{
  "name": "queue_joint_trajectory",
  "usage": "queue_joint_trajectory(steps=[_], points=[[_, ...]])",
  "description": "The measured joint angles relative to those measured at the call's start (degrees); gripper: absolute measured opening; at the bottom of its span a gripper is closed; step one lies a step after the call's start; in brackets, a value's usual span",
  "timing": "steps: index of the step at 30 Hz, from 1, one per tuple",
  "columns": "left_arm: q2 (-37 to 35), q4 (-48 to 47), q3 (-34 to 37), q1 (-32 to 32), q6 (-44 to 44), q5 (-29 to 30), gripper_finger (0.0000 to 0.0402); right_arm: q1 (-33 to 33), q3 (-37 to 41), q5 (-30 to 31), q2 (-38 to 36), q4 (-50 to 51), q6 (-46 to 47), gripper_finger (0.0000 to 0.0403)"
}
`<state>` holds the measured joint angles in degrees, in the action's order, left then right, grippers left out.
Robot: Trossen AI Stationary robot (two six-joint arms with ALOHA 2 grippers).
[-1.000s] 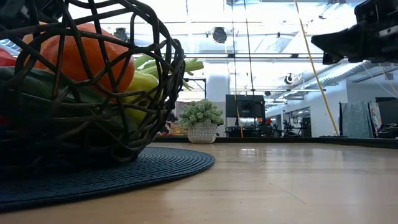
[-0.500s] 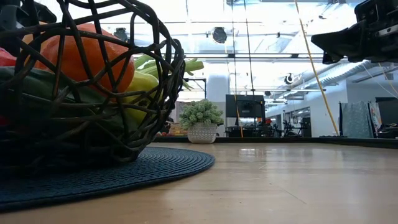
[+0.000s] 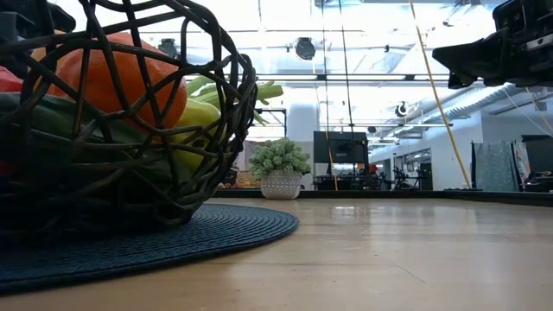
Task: Build produce basket
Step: Return to Home Position
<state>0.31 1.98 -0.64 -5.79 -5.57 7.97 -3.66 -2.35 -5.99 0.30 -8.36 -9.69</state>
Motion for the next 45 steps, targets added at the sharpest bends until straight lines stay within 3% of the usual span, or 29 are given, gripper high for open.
queue_joint_trajectory(steps=[10, 20, 37, 45], points=[[0.01, -0.07, 0.0, 0.63, -0.35, -0.73, 0.0003, 0.0, 0.0, -0.01, 0.0, 0.0, 0.0, 0.0], [0.03, -0.02, 0.0, 0.62, 0.14, -0.5, 0.0032, 0.0, 0.0, -0.01, 0.0, 0.0, 0.0, 0.0], [0.05, 0.02, 0.02, 0.62, 0.25, -0.42, 0.0003, 0.0, 0.0, -0.01, 0.0, 0.0, 0.0, 0.0], [0.05, 0.02, 0.02, 0.62, 0.25, -0.4, 0.0033, 0.02, 0.0, -0.02, 0.0, 0.0, -0.01, 0.0]])
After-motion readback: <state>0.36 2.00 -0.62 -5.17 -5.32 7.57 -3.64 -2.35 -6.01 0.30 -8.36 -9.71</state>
